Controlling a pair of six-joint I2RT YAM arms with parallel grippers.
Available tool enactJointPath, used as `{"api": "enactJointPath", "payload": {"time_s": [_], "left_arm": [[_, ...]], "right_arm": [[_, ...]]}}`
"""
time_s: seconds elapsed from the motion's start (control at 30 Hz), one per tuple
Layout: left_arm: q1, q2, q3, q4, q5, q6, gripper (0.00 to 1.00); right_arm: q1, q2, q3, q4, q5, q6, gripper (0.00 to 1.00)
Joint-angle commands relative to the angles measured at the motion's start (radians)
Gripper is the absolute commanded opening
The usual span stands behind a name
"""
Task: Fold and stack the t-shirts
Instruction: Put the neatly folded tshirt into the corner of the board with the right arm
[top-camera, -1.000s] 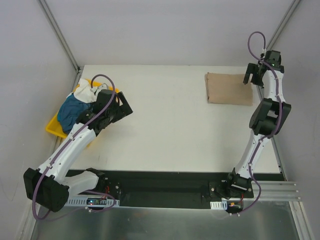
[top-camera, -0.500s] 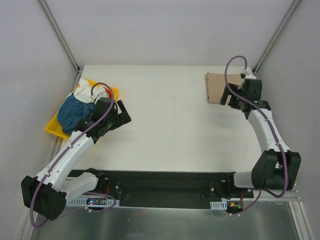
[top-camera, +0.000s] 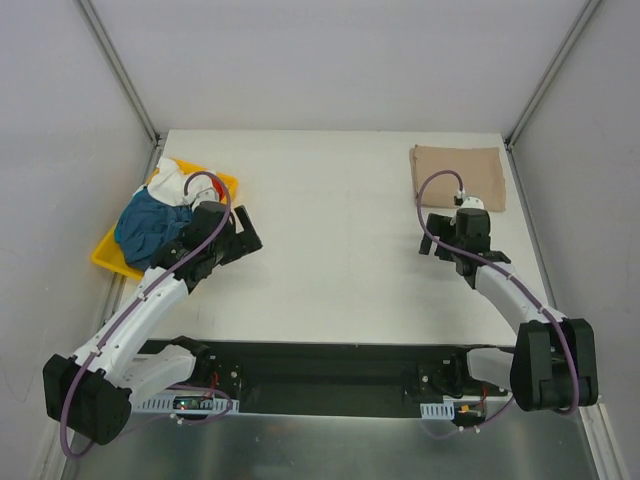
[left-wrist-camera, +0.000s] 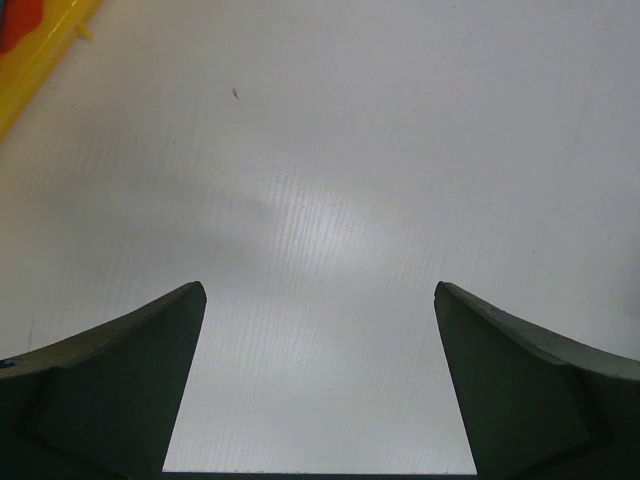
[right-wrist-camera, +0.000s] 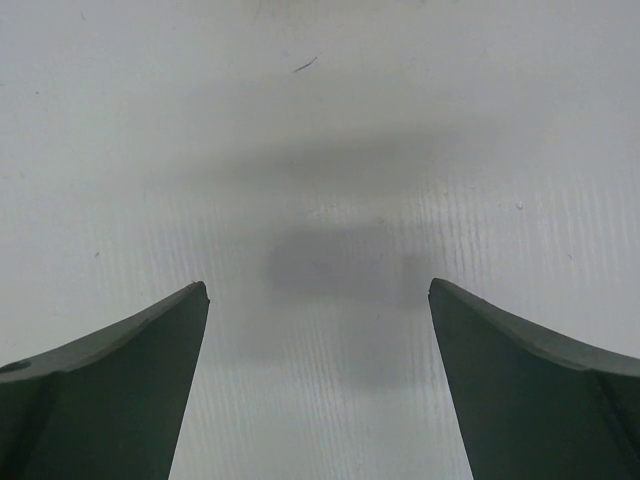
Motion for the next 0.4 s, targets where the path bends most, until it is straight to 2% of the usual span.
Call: {"api": "enactJointPath", "payload": {"time_s": [0.0,0.23,0.37], "left_arm": [[0.013,-0.039,-0.006,0.024,-0.032,0.027,0.99],[0.013,-0.055,0.000,0.027,-0.060,0.034,0.99],[0.013,-0.058,0.001,0.029,-0.058,0.038,0.99]], "right_arm": [[0.001,-0.087,-0.034,0.179,-0.030,-0.011,0.96],[-0.001,-0.152,-0.083,0.206,0.050,-0.040,0.96],[-0.001,-0.181,-0.086,0.218,-0.003,-0.049,0.96]]}}
